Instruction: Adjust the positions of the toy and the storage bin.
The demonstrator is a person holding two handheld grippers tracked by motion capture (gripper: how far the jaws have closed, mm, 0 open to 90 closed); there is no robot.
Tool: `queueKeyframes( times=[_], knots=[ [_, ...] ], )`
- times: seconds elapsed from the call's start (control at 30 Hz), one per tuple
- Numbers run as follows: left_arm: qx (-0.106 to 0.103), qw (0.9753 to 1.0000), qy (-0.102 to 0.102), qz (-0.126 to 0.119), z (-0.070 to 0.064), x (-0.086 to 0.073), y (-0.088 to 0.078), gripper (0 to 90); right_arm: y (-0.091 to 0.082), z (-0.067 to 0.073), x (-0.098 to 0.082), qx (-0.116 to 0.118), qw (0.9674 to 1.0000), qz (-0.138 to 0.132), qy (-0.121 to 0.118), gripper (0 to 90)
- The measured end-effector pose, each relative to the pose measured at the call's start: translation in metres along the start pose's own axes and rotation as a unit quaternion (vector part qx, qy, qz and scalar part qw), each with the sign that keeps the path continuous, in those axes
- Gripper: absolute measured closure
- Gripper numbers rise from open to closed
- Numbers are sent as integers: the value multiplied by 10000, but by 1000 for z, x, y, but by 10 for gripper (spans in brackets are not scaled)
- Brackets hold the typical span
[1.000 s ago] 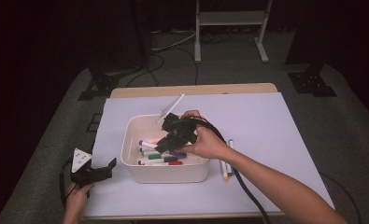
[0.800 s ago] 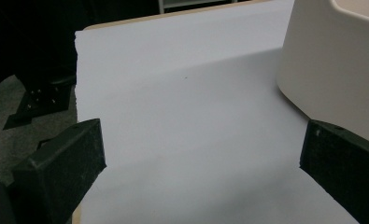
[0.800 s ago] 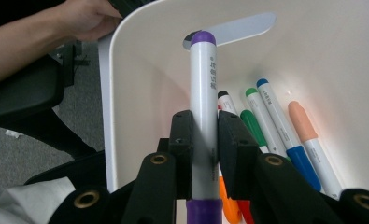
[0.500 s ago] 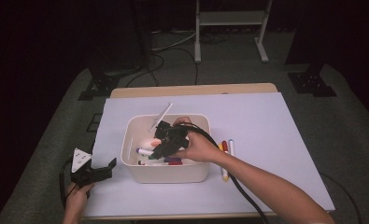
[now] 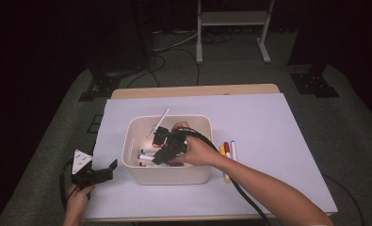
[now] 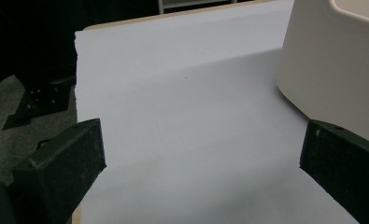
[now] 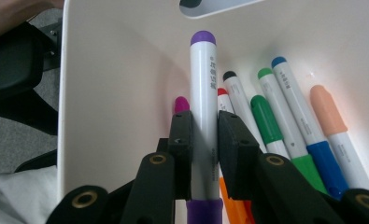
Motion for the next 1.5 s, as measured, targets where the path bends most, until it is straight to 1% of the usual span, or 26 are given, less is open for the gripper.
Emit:
queueKeyframes(
  times=[0.17, 0.27, 0.3, 0.37, 0.43, 0.53, 0.6, 0.73, 0.77, 0.83, 1.03, 1.1, 1.2, 1.23, 1.43, 1.47, 1.5],
  knots=[
    [-4, 10000, 1, 23, 0, 0, 0, 0, -11, -1, 1, 7, 9999, -155, 44, 670],
    [-2, 10000, 21, 15, 0, 0, 0, 0, -22, -4, 0, 19, 9996, -231, 133, 630],
    [0, 10000, 31, 16, 0, 0, 0, 0, -28, -6, 0, 2, 9994, -301, 193, 602],
    [6, 10000, 28, 23, 0, 0, 0, 0, -38, -9, -2, 62, 9988, -406, 275, 587],
    [3, 10000, 34, 31, 0, 0, 0, 0, -50, -14, -4, -22, 9980, -514, 361, 554],
    [4, 10000, 29, 26, 0, 0, 0, 0, -65, -20, -9, -62, 9967, -651, 484, 521],
    [7, 10000, 30, 32, 0, 0, 0, 0, -73, -23, -13, -88, 9960, -704, 540, 510],
    [12, 10000, 26, 44, 0, 0, 0, 0, -86, -30, -22, -254, 9947, -772, 632, 493],
    [13, 10000, 28, 43, 0, 0, 0, 0, -90, -32, -25, -288, 9939, -811, 693, 489],
    [9, 10000, 24, 38, 0, 0, 0, 0, -96, -36, -30, -346, 9933, -846, 710, 479],
    [24, 10000, 29, 54, 0, 0, 0, 0, -115, -48, -49, -507, 9895, -969, 947, 451],
    [32, 10000, 26, 44, 0, 0, 0, 0, -120, -51, -55, -546, 9878, -1001, 1059, 437],
    [35, 10000, 33, 52, 0, 0, 0, 0, -127, -57, -64, -658, 9861, -1040, 1117, 422],
    [36, 10000, 30, 51, 0, 0, 0, 0, -130, -60, -68, -693, 9848, -1083, 1165, 417],
    [38, 10000, 42, 57, 0, -1, 0, 0, -138, -71, -89, -842, 9800, -1120, 1416, 392],
    [38, 10000, 42, 56, 0, -1, 0, 0, -139, -74, -94, -875, 9787, -1137, 1467, 387],
    [39, 10000, 33, 50, 0, 0, 0, 0, -140, -75, -97, -889, 9783, -1141, 1486, 379]
  ],
)
Point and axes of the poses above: each handheld gripper's, and its own axes: y roughly forward along the jaws, x roughly out of its top, z roughly to its left, the point moved 8 cm from there along y, roughly forward along the jaws, and after that the axes turned 9 degrees about -x, right-handed, at the moved point
